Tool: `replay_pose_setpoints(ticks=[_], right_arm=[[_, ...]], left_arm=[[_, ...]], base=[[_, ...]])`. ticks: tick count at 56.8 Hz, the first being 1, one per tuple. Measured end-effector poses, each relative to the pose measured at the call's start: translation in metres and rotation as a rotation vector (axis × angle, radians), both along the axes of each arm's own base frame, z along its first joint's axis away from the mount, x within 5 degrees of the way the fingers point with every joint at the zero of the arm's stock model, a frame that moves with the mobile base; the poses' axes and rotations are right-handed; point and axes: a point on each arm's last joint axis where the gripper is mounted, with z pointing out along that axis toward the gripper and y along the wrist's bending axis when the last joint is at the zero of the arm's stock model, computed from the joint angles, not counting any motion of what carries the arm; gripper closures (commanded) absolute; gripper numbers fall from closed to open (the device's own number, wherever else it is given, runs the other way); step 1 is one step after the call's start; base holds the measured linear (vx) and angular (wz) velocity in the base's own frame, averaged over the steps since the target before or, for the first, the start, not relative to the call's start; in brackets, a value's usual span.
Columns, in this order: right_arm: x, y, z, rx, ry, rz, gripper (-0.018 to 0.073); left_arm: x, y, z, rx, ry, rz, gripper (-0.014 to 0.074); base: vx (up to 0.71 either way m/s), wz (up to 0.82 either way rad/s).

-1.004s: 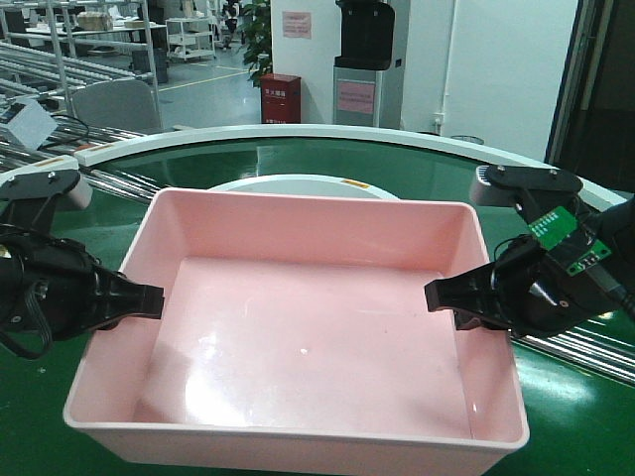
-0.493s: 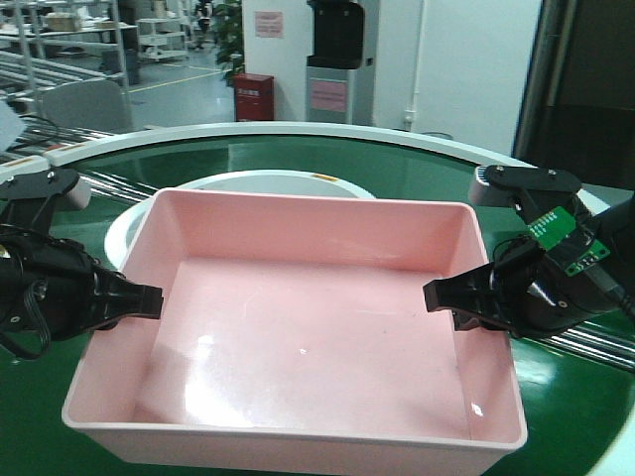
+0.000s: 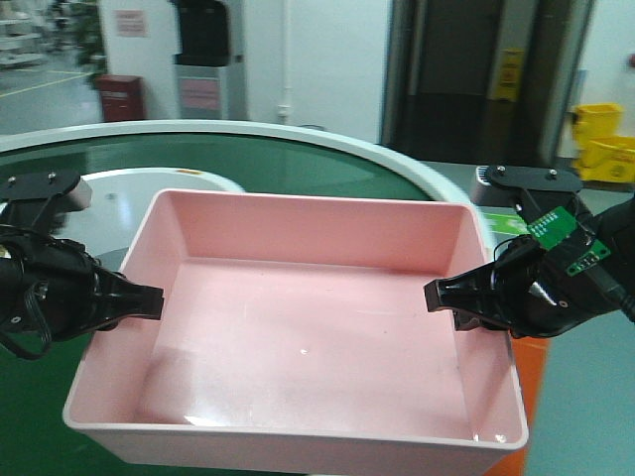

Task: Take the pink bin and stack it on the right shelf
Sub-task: 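Hold the pink bin with both grippers while the base drives to the table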

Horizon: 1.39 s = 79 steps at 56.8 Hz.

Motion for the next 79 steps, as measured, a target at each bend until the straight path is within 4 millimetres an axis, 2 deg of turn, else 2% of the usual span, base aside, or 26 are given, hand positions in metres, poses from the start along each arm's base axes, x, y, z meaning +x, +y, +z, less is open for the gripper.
replay_pose_setpoints(ticks=[36, 79], right_arm=[[-0.0002, -0.0001, -0.0002, -0.002, 0.002, 0.0, 0.0568], [-0.0002, -0.0001, -0.0002, -0.001, 0.004, 0.0, 0.0568]], left_arm=[[-0.0001, 0.0, 0.0, 0.0, 0.001, 0.0, 0.0598], [-0.0001, 0.0, 0.0, 0.0, 0.001, 0.0, 0.0598]], base=[[-0.11, -0.55], [-0.02, -0.32]])
